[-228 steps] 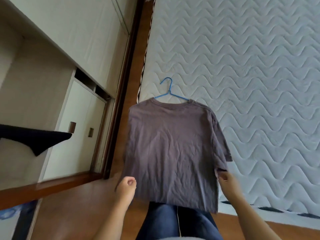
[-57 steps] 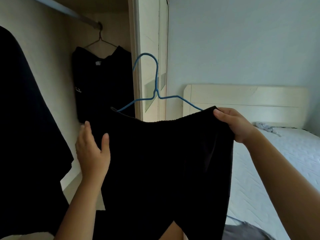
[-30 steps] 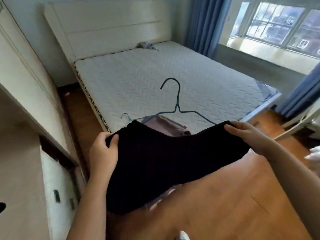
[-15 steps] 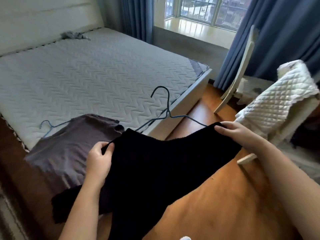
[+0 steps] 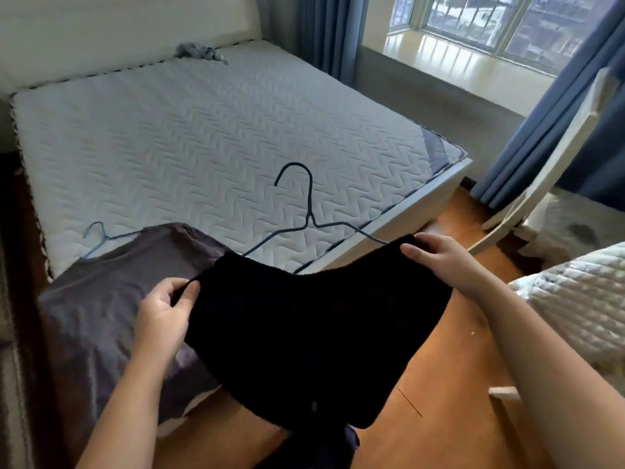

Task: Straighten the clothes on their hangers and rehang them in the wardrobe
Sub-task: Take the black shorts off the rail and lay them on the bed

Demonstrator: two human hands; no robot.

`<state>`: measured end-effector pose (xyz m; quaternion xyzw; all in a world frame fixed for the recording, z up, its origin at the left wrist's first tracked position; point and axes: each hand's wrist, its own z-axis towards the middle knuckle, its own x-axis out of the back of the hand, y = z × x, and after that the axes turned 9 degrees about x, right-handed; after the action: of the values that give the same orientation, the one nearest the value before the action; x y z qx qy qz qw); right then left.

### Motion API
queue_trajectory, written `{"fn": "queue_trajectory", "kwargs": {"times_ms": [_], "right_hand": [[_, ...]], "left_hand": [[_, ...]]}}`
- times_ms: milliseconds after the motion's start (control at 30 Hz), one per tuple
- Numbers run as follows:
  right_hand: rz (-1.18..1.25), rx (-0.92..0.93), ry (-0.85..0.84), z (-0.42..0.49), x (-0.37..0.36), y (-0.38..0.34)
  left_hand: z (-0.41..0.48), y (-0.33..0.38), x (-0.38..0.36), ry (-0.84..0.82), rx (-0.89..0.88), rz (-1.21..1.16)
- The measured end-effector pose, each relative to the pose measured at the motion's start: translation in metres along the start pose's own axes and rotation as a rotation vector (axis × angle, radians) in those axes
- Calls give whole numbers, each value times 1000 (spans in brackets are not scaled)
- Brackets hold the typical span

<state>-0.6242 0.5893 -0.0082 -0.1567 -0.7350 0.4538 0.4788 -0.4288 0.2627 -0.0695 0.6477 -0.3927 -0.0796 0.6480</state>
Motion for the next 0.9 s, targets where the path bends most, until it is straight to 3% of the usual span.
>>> {"fn": "queue_trajectory", "kwargs": {"times_ms": [433,900], "right_hand": [[8,39,-160,238,5,0],[43,281,-439,504,-18,-83]], "left_hand": [[131,28,-61,137,222,-98],[257,92,-86,630,305,-167]]}}
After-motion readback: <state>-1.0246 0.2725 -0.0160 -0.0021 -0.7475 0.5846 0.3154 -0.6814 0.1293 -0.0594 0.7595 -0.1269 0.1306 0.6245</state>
